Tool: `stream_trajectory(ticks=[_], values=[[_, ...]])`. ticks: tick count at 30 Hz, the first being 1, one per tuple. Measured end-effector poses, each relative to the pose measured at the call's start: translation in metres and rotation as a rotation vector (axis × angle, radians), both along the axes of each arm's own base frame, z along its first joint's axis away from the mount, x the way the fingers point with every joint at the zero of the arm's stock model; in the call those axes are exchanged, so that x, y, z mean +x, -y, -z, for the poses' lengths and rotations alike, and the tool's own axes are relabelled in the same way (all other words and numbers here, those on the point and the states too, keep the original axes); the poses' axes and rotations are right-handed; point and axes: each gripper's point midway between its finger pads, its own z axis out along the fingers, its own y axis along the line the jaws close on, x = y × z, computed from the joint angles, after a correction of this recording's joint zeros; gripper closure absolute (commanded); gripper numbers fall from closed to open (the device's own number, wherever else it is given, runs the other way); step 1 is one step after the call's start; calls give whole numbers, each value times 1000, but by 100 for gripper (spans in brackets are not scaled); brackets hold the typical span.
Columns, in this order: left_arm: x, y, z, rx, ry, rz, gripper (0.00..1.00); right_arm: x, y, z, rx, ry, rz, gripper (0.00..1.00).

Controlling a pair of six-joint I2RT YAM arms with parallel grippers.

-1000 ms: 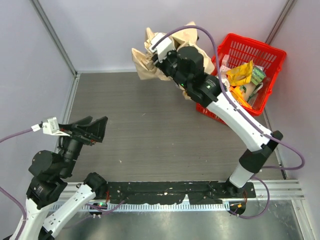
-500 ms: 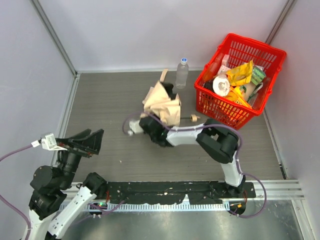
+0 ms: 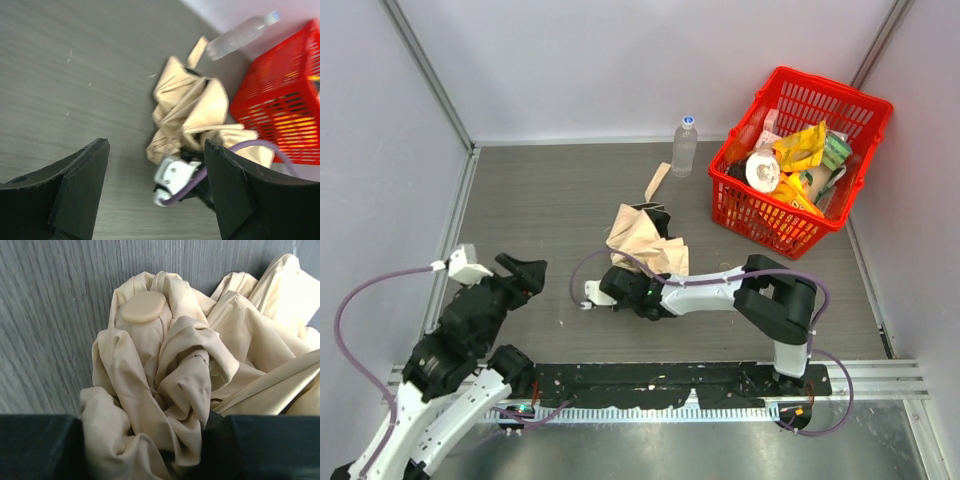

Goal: Put away the umbrella

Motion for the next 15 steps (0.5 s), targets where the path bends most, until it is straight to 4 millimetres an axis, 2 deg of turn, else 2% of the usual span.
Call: stream_trajectory(ticks=[7, 10, 14, 15], values=[[17, 23, 66, 58, -332, -42, 24, -8, 5, 4, 79, -180, 32, 99], [17, 33, 92, 4, -441, -69, 25, -9, 3, 5, 115, -278, 34, 99], [12, 49, 133, -87, -539, -66, 31, -12, 3, 6, 151, -405, 40, 99], [11, 52, 141, -107, -553, -63, 30, -13, 2, 7, 158, -439, 43, 99]])
